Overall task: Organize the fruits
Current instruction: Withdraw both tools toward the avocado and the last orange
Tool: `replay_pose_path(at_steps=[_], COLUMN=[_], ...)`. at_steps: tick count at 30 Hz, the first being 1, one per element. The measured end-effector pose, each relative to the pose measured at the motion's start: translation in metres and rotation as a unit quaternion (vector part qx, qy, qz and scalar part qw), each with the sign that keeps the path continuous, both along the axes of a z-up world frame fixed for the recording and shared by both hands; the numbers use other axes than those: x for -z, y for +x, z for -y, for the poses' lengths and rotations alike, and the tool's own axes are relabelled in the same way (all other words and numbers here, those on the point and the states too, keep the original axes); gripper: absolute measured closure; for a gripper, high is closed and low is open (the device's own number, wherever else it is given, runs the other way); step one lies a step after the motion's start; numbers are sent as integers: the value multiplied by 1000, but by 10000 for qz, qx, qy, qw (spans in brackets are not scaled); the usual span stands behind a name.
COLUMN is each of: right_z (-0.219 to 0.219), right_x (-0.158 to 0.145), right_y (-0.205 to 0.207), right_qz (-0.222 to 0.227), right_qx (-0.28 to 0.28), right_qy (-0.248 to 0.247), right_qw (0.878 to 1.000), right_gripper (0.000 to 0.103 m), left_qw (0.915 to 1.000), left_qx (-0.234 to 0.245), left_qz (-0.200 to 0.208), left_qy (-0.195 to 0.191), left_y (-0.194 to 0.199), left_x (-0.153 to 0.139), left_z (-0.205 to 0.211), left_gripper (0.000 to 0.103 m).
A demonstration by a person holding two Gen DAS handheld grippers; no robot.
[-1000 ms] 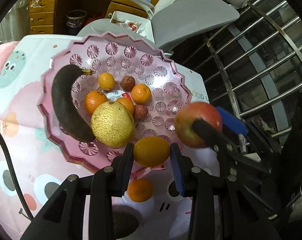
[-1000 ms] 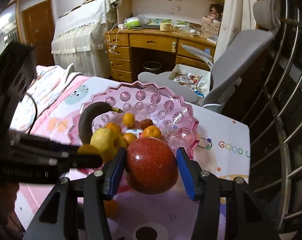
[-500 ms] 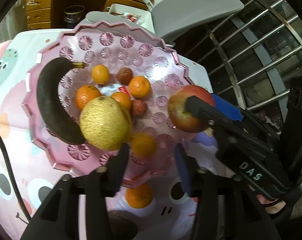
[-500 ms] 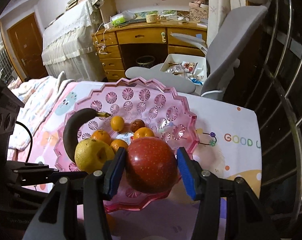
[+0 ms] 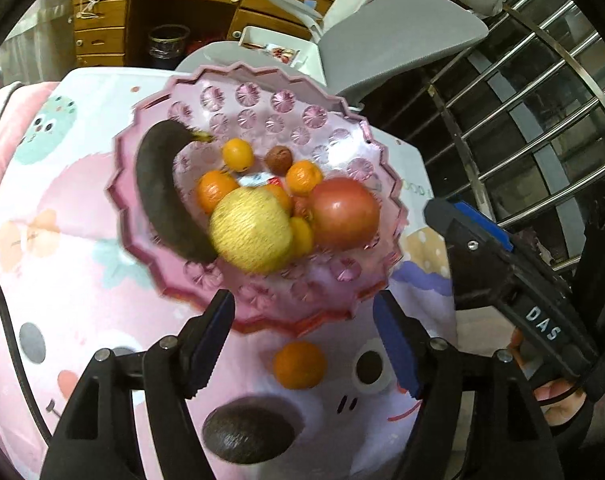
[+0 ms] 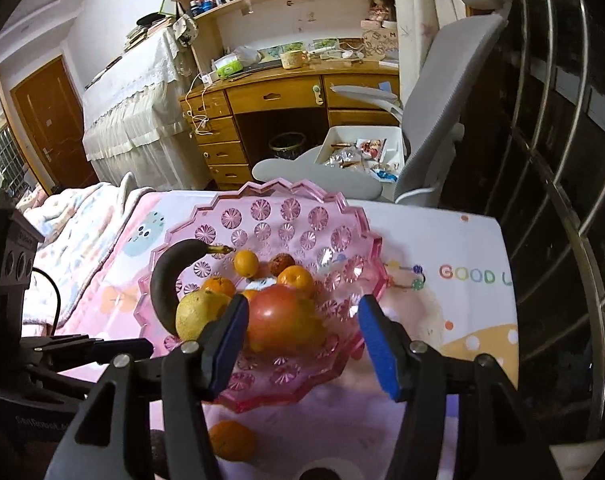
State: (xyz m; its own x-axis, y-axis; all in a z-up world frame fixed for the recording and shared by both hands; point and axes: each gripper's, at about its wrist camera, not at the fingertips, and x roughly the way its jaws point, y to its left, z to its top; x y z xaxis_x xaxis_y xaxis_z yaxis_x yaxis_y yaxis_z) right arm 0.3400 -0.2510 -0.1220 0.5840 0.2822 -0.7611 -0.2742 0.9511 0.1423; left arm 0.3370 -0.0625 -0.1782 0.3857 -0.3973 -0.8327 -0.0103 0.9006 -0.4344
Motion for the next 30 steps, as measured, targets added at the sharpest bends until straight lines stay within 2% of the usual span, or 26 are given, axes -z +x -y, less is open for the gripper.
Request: replay_pose_path(at_steps=[13, 16, 24, 30], right_z=[10, 11, 7, -7], right_x=[30, 39, 61, 74], right_y=[-34, -39, -48, -51], right_qz=[-1070, -1343, -1966, -2301], right_qx=[612, 714, 916, 860], right_qy=[388, 450, 400, 379], right_qw=[9916, 9873, 9754, 9686], right_gripper=[40, 40, 39, 39], left_qw=[9987, 9985, 9963, 9969], left_qx=[-291, -234, 47, 124], left_qz=[-310, -406, -786, -714], left_qy=[267, 294, 337, 302], left_y=[-56, -70, -104, -114], left_x=[17, 22, 44, 50], left_z=[-31, -30, -18, -11], left_gripper=[28, 22, 22, 20])
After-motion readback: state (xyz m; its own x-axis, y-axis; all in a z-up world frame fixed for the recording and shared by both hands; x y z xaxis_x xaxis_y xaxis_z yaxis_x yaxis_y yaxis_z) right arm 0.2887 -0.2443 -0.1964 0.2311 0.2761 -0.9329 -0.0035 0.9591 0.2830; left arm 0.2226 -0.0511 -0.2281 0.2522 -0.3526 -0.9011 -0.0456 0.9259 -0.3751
